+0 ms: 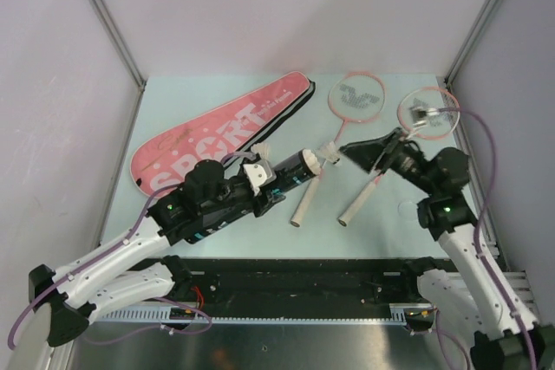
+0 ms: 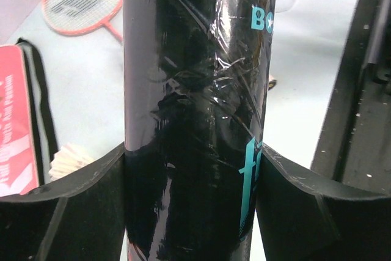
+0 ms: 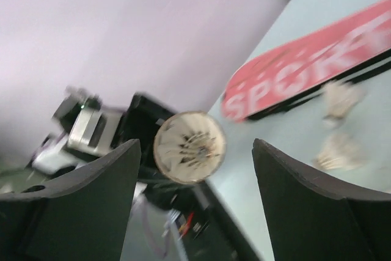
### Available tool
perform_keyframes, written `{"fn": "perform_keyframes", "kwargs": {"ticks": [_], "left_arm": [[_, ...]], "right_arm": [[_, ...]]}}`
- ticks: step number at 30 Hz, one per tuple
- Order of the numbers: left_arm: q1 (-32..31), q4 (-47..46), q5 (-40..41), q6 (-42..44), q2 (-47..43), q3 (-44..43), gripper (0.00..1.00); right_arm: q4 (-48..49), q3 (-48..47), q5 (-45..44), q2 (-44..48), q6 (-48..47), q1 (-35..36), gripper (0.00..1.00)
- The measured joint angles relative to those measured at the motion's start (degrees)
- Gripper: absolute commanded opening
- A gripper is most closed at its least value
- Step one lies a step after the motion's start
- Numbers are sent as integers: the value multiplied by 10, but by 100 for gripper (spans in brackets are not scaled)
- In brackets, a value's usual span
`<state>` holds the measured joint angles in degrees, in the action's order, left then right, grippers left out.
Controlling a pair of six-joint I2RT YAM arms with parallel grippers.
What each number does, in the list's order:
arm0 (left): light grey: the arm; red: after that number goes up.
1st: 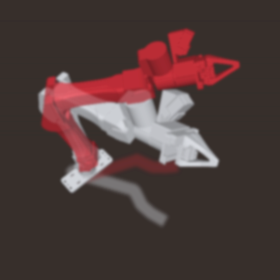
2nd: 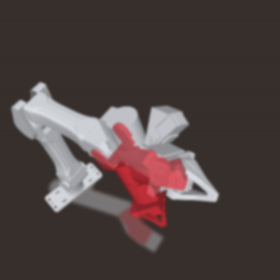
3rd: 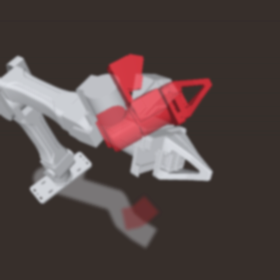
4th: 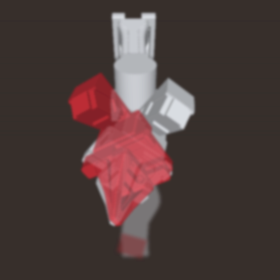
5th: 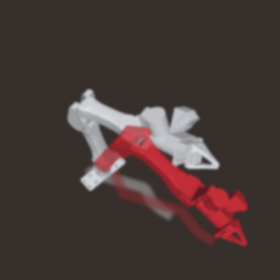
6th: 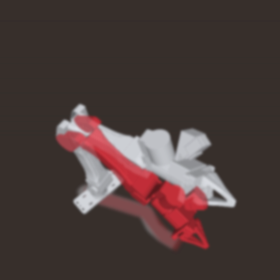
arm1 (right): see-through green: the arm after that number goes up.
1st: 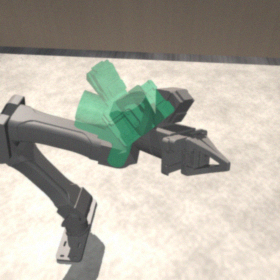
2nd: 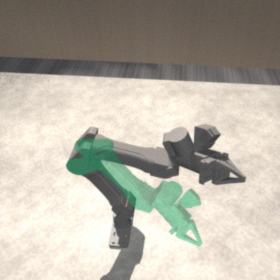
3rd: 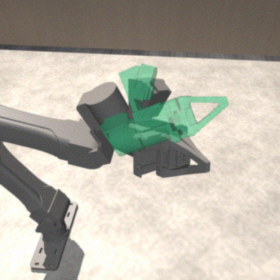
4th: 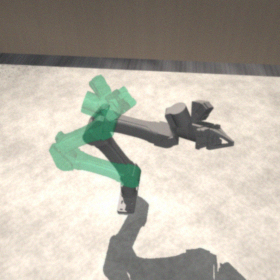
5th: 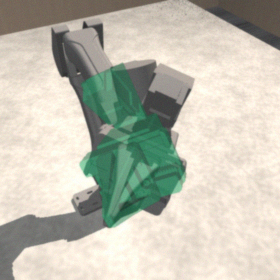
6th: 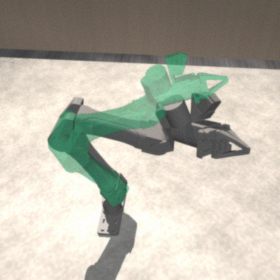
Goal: Pack up the badminton gear
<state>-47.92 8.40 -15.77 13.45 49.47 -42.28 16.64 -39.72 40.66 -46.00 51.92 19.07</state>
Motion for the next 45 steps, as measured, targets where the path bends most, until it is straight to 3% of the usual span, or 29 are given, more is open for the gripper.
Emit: {"fn": "perform_keyframes", "kwargs": {"ticks": [2, 4, 6, 15, 20, 23, 24, 25, 32, 38, 40, 45], "left_arm": [[0, -2, 24, -1, 0, 0, 22], [0, -2, 51, -4, 0, 0, 23], [0, -1, 68, -6, -1, 0, 23], [0, 0, 88, -4, -38, 0, 22], [0, 0, 92, -3, -40, 1, 22], [0, 3, 92, -3, -47, 3, 22], [0, 3, 92, -3, -49, 3, 22], [0, 3, 91, -3, -50, 3, 22], [0, 3, 86, -4, -54, 3, 22], [0, 3, 81, -4, -54, 3, 22], [0, 3, 81, -4, -54, 3, 22], [0, 3, 81, -4, -52, 3, 22]], "right_arm": [[-42, -9, -33, 24, -28, -60, 83], [-75, -24, -82, 26, -42, -91, 95], [-104, -37, -140, -1, -48, -93, 95], [-284, -172, -443, -339, -65, -14, 100], [-344, -269, -509, -456, -60, 22, 97], [-359, -317, -537, -513, -57, 41, 77], [-363, -329, -546, -530, -57, 45, 65], [-368, -340, -555, -547, -56, 50, 62], [-410, -374, -595, -608, -55, 71, 54], [-417, -380, -609, -622, -66, 79, 20], [-420, -380, -613, -623, -69, 80, 0], [-429, -379, -622, -615, -84, 79, 0]]}}
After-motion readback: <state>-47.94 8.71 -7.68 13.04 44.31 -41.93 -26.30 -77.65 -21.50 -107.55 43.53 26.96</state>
